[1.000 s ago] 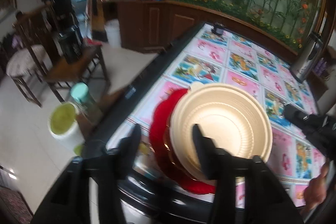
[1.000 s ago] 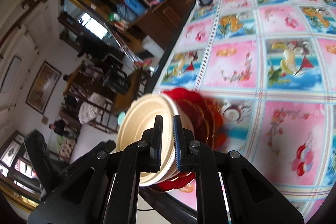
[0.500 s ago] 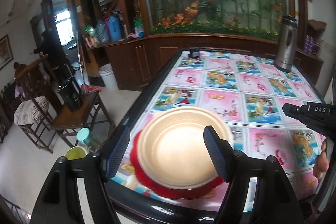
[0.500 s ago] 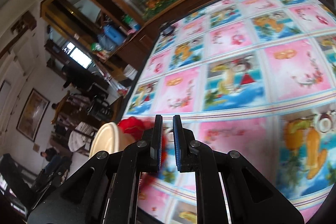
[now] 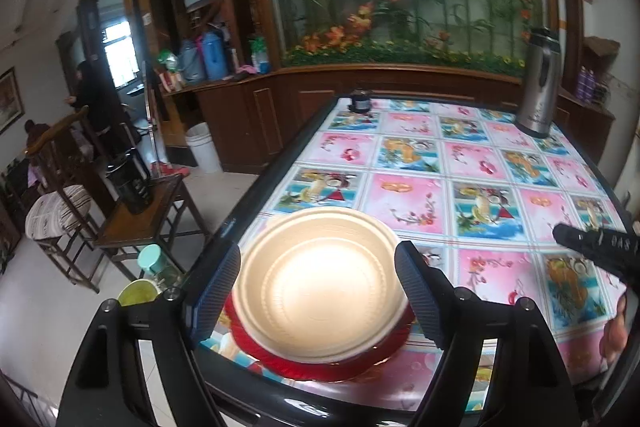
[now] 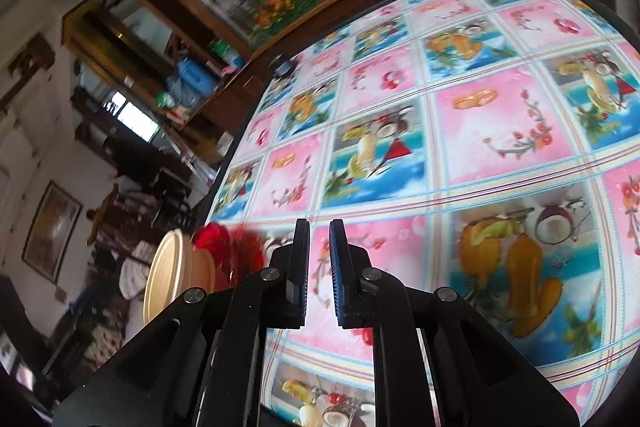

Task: Organize plates and bowls
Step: 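Pull both open tools back from the stacked dishes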

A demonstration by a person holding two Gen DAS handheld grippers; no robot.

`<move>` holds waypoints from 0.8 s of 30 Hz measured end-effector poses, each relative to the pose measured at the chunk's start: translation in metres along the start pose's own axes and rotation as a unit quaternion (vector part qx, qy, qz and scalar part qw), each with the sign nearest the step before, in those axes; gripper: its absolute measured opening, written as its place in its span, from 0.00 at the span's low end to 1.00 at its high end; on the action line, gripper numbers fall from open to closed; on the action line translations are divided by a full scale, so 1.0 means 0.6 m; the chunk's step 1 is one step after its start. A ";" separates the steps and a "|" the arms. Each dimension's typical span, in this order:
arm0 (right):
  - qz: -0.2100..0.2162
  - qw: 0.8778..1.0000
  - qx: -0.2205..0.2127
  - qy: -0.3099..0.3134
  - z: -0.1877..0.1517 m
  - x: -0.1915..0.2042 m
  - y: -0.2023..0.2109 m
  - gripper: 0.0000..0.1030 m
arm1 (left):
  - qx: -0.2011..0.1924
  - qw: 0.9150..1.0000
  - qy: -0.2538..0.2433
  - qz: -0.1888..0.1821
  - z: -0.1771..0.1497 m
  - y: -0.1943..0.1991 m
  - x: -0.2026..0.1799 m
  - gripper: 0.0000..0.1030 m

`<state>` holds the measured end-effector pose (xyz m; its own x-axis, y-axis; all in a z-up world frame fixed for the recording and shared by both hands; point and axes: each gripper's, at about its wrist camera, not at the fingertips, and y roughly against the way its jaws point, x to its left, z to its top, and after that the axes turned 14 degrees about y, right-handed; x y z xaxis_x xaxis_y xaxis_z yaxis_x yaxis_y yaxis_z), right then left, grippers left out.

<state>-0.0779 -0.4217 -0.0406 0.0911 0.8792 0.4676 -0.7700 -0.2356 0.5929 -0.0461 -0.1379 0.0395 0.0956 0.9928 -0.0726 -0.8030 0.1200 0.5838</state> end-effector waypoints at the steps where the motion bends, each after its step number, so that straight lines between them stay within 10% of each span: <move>1: 0.007 1.000 0.002 0.009 -0.003 0.010 -0.003 0.09 | -0.003 1.000 0.002 0.002 0.000 0.001 0.002 0.77; 24: 0.059 0.980 0.012 0.189 -0.073 0.217 -0.012 0.10 | -0.038 0.998 0.055 0.004 -0.003 0.049 0.080 0.82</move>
<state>-0.0882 -0.2872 -0.0125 -0.2417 0.9347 0.2605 -0.7456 -0.3507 0.5666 -0.0662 -0.0869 0.0520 0.0266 0.9869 -0.1593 -0.8458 0.1072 0.5226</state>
